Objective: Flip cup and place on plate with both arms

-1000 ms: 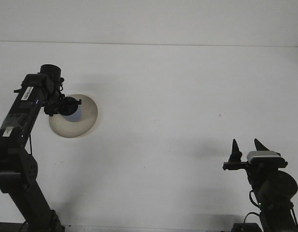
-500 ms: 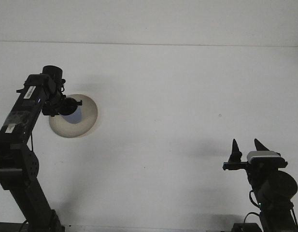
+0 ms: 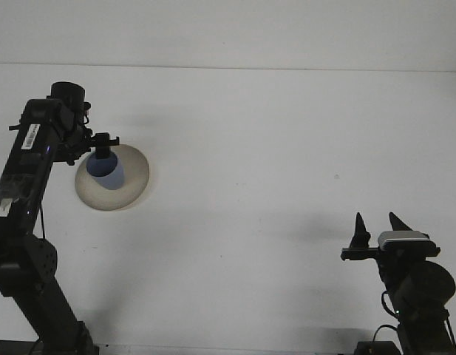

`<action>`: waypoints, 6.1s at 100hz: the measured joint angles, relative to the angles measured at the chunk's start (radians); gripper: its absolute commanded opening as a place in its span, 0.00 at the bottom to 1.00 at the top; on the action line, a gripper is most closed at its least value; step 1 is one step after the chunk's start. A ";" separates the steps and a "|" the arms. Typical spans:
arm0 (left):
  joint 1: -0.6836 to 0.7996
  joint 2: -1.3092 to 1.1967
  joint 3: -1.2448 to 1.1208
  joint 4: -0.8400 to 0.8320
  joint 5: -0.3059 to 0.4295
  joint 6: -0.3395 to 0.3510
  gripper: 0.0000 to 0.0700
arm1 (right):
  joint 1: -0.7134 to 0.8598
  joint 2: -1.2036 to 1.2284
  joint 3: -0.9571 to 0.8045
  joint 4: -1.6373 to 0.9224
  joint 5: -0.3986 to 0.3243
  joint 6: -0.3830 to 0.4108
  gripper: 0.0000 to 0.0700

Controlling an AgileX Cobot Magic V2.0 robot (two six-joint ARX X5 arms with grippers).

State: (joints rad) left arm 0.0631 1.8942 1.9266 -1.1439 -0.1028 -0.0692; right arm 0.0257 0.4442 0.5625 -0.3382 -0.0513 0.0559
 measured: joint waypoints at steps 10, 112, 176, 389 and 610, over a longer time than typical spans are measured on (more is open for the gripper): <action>0.000 -0.071 0.000 -0.017 0.000 0.000 0.55 | 0.000 0.000 0.000 0.000 0.000 0.000 0.67; -0.240 -1.060 -0.899 0.538 0.000 -0.057 0.55 | 0.000 0.000 0.000 0.000 0.000 0.000 0.67; -0.243 -1.409 -1.297 0.842 0.000 0.003 0.54 | 0.000 0.000 0.000 0.000 0.000 0.000 0.67; -0.167 -1.629 -1.580 1.276 0.000 0.023 0.01 | 0.000 0.000 0.000 0.000 0.000 0.000 0.00; -0.135 -1.889 -1.892 1.315 0.000 0.026 0.02 | 0.000 -0.129 -0.168 0.196 0.000 0.000 0.00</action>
State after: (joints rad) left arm -0.0723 0.0051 0.0341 0.1715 -0.1024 -0.0433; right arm 0.0254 0.3149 0.3943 -0.1421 -0.0513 0.0559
